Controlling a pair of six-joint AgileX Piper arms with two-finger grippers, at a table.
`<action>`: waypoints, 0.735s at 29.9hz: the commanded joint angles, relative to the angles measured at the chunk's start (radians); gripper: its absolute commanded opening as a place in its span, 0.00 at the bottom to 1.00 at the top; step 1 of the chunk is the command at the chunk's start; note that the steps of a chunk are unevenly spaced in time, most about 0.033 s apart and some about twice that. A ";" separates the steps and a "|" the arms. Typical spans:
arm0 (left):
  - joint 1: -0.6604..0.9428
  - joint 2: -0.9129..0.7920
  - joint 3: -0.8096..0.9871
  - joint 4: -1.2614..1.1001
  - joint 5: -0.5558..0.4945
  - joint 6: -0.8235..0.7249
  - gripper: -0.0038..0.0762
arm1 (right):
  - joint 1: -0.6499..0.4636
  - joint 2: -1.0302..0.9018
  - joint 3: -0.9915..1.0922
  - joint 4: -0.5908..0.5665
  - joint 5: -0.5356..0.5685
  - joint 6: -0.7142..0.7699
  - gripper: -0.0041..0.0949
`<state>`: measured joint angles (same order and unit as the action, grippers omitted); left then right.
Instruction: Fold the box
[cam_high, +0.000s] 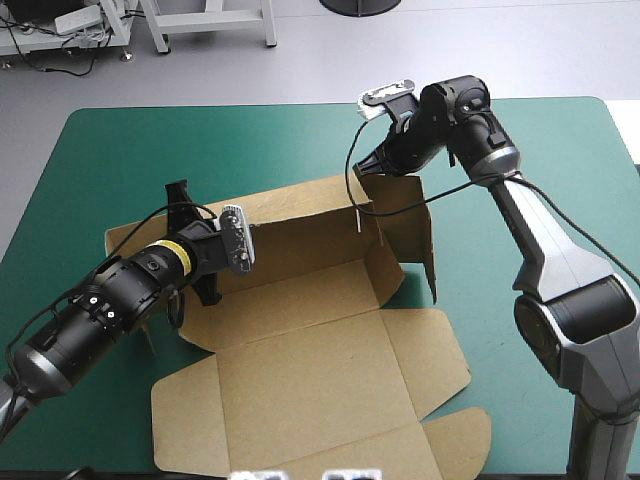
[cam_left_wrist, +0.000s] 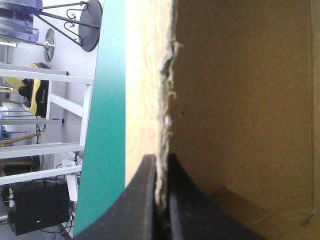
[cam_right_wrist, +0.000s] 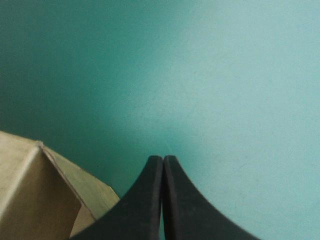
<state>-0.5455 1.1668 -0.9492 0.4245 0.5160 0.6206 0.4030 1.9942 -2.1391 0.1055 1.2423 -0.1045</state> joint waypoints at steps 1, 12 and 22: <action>-0.006 -0.018 -0.014 -0.017 0.034 -0.023 0.04 | -0.002 -0.095 0.025 0.010 0.009 0.004 0.04; -0.006 -0.018 -0.014 -0.023 0.017 -0.035 0.04 | -0.004 -0.184 0.196 0.096 -0.059 -0.006 0.04; -0.006 -0.018 -0.014 -0.030 0.011 -0.035 0.04 | -0.004 -0.325 0.478 0.102 -0.331 -0.029 0.04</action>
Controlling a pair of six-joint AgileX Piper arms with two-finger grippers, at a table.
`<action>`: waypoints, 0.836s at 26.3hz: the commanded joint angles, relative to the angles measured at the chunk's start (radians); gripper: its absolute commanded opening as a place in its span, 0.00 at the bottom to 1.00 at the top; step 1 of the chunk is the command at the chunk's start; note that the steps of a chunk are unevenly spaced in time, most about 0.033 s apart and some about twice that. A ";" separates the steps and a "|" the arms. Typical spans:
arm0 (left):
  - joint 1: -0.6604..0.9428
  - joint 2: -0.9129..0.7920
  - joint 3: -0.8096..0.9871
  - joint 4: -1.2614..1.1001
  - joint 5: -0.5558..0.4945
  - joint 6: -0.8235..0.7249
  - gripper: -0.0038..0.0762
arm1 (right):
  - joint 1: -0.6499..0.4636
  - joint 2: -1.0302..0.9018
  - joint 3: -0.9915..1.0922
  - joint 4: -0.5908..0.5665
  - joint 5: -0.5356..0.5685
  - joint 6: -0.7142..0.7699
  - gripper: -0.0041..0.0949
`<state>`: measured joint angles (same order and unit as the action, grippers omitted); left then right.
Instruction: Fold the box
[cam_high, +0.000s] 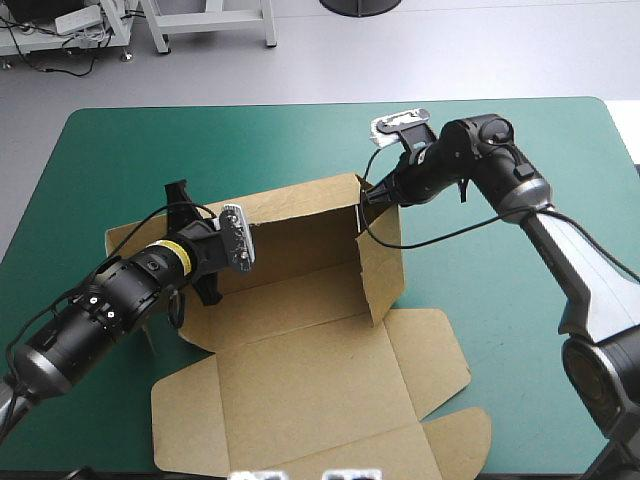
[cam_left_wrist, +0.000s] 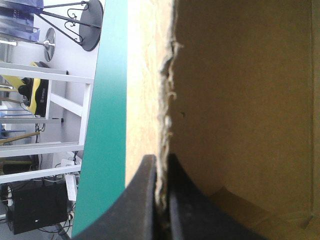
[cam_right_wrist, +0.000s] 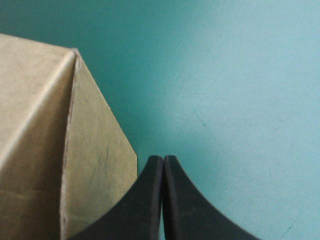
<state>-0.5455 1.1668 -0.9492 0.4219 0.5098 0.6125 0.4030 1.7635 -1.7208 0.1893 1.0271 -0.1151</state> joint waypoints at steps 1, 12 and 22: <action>-0.006 -0.018 -0.014 -0.028 0.017 -0.027 0.04 | -0.004 -0.114 0.105 0.020 -0.152 -0.023 0.04; -0.006 -0.018 -0.014 -0.028 0.005 -0.042 0.04 | -0.004 -0.291 0.481 0.172 -0.493 -0.171 0.04; -0.006 -0.018 -0.014 -0.035 0.003 -0.045 0.04 | -0.004 -0.380 0.531 0.333 -0.517 -0.252 0.04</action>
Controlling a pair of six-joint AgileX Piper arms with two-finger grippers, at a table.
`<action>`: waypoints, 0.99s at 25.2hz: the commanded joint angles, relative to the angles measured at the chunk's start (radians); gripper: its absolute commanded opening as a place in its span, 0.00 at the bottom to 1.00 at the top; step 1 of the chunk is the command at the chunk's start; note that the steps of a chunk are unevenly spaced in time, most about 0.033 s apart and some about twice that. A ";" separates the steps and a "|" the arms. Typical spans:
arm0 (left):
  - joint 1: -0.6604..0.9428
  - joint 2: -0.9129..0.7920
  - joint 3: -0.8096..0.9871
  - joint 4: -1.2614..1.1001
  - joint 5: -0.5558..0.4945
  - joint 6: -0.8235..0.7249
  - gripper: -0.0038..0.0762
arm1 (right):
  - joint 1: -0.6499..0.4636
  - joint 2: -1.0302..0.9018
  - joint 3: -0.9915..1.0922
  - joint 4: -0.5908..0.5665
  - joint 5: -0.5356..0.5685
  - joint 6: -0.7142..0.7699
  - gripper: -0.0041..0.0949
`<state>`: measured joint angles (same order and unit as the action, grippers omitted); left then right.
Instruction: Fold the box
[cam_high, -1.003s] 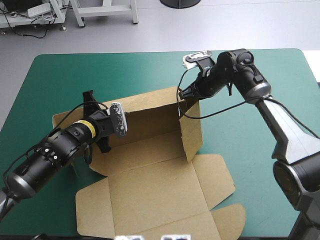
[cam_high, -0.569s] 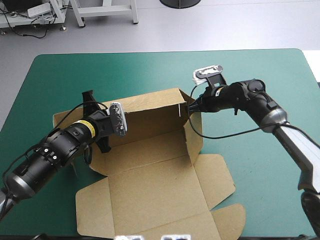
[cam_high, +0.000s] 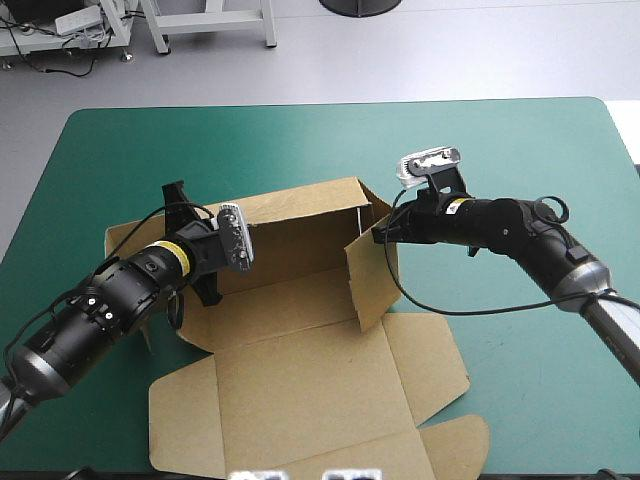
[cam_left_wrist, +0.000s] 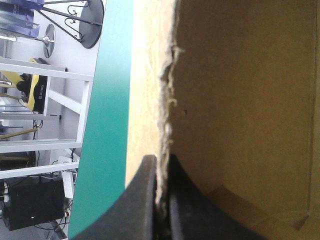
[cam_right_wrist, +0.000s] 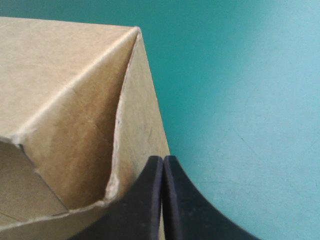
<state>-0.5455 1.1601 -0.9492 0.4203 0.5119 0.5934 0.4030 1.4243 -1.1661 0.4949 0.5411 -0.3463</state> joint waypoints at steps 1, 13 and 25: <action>-0.006 -0.012 -0.014 -0.038 0.001 -0.026 0.04 | -0.004 -0.041 -0.017 0.032 -0.031 -0.050 0.04; -0.006 -0.012 -0.014 -0.038 -0.007 -0.039 0.04 | -0.004 -0.099 0.067 0.269 -0.048 -0.414 0.04; -0.006 -0.012 -0.014 -0.038 -0.005 -0.039 0.04 | -0.004 -0.112 0.087 0.292 0.039 -0.532 0.04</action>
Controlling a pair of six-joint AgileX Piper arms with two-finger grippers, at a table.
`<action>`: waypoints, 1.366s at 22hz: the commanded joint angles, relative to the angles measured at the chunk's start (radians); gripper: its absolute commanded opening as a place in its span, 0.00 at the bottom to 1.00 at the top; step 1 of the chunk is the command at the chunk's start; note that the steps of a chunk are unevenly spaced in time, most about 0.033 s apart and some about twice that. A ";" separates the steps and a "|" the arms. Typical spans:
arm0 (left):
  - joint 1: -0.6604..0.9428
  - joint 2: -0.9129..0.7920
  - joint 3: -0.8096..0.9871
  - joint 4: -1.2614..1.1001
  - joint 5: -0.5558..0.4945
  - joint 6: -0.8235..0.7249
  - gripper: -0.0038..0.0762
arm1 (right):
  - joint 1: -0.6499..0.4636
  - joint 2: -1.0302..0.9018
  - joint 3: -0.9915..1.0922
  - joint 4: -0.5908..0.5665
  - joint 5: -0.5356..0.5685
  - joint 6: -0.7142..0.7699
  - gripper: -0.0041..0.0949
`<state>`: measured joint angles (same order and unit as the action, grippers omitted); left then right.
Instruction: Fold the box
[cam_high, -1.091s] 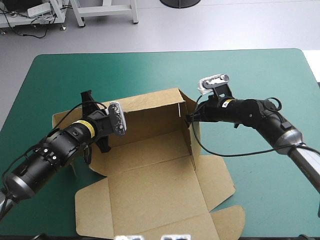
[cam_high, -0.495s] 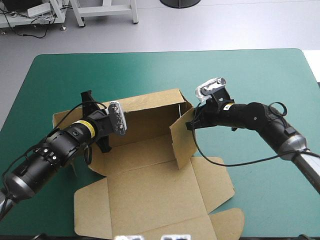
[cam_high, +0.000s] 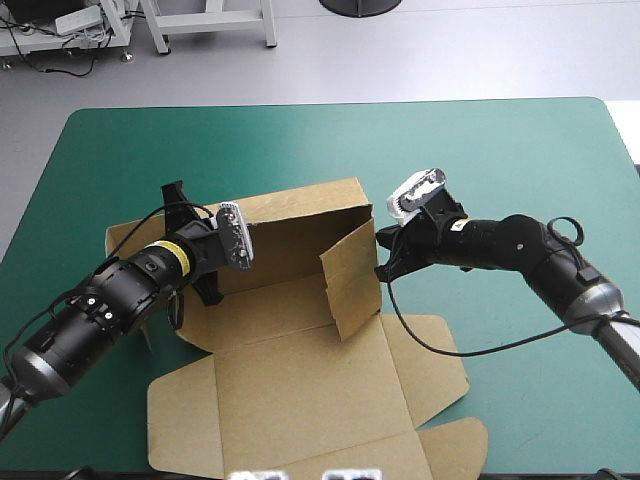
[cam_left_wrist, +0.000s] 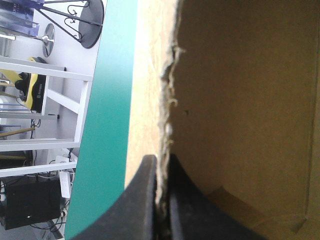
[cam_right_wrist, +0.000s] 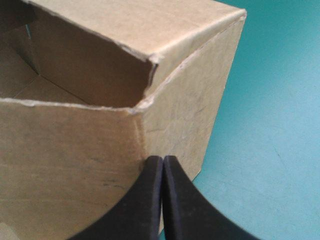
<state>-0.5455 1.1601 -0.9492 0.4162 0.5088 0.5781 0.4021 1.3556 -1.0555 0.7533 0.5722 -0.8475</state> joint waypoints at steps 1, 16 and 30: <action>-0.006 -0.012 -0.014 -0.033 -0.002 -0.024 0.04 | -0.003 -0.048 -0.023 0.034 0.020 -0.043 0.04; -0.006 -0.005 -0.014 -0.033 -0.002 -0.024 0.04 | -0.003 -0.048 -0.025 0.025 -0.001 -0.103 0.66; -0.006 -0.005 -0.014 -0.011 0.004 -0.040 0.04 | -0.001 0.047 -0.043 0.180 -0.046 -0.306 0.66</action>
<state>-0.5455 1.1667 -0.9492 0.4247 0.5073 0.5674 0.4021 1.4350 -1.0578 0.8873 0.5622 -1.1266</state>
